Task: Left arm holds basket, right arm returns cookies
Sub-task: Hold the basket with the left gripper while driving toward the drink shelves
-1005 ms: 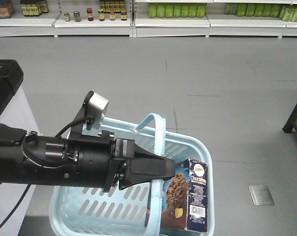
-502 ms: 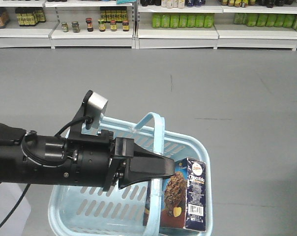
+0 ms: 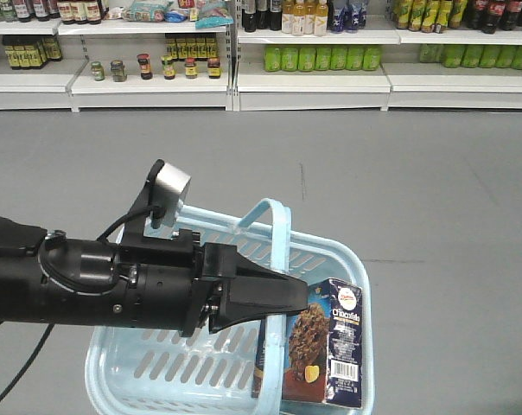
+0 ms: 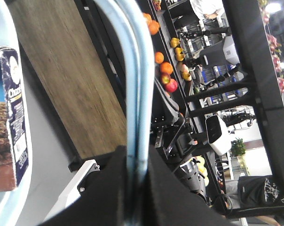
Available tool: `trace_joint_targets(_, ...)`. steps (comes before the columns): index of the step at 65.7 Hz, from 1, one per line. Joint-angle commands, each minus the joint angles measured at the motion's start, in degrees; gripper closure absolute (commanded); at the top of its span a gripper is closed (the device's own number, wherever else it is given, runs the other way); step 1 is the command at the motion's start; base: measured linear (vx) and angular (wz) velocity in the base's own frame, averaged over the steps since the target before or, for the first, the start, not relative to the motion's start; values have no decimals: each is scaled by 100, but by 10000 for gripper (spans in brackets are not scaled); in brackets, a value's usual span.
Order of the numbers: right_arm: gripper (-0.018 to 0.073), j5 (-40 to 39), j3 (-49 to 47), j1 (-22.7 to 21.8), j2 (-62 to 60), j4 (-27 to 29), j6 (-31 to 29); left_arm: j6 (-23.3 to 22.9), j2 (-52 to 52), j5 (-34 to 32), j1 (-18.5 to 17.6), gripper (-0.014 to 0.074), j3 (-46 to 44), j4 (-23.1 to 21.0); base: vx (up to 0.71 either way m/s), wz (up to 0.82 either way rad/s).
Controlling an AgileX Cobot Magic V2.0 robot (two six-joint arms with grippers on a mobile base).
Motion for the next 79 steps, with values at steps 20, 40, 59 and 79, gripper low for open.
trace_joint_targets(20,570,-398,106,-8,-73,-44,-23,113,-183,282,-33,599,-207,-692,58,-3)
trace_joint_targets(40,570,-398,106,-8,-73,-44,-23,113,-183,264,-33,599,-207,-689,57,4)
trace_joint_targets(59,570,-398,106,-8,-73,-44,-23,113,-183,270,-33,599,-207,-689,55,2)
trace_joint_targets(79,570,-398,106,-8,-73,-44,-23,113,-183,266,-33,599,-207,-695,53,-4)
